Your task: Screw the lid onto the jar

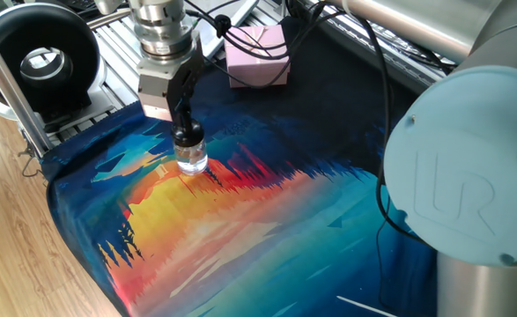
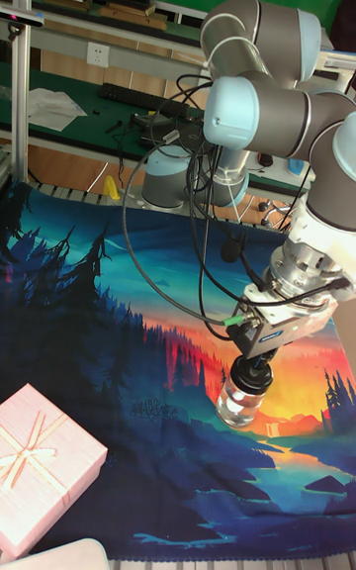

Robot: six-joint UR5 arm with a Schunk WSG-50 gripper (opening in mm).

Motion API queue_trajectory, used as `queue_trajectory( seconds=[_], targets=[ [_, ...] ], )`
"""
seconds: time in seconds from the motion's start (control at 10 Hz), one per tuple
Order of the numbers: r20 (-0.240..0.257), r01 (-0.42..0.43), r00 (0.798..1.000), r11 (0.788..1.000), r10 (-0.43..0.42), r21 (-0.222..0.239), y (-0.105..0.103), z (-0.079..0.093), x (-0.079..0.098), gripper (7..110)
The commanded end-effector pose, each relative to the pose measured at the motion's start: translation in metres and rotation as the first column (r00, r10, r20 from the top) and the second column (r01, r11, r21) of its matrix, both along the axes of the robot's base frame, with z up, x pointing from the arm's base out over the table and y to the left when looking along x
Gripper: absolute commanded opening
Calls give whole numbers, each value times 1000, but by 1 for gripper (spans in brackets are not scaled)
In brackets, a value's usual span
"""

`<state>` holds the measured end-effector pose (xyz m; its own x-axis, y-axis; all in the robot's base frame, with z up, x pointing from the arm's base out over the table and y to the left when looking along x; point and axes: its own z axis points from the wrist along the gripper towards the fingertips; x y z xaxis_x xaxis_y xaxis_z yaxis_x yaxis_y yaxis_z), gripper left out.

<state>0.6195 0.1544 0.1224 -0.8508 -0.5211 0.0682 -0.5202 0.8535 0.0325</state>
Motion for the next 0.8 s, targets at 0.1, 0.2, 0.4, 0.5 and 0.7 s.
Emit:
queue_trajectory(
  seconds=[0.1, 0.2, 0.4, 0.5, 0.7],
  targets=[
    [-3, 32, 999, 999, -31, 11, 1, 2, 3, 7],
    [-2, 59, 998, 998, -59, 14, 2, 2, 5, 7],
    [6, 153, 988, 988, -153, -9, -2, 3, 7, 7],
    [6, 182, 983, 983, -182, -14, -3, 3, 6, 7],
    [5, 239, 971, 971, -239, -23, -4, 3, 6, 7]
  ],
)
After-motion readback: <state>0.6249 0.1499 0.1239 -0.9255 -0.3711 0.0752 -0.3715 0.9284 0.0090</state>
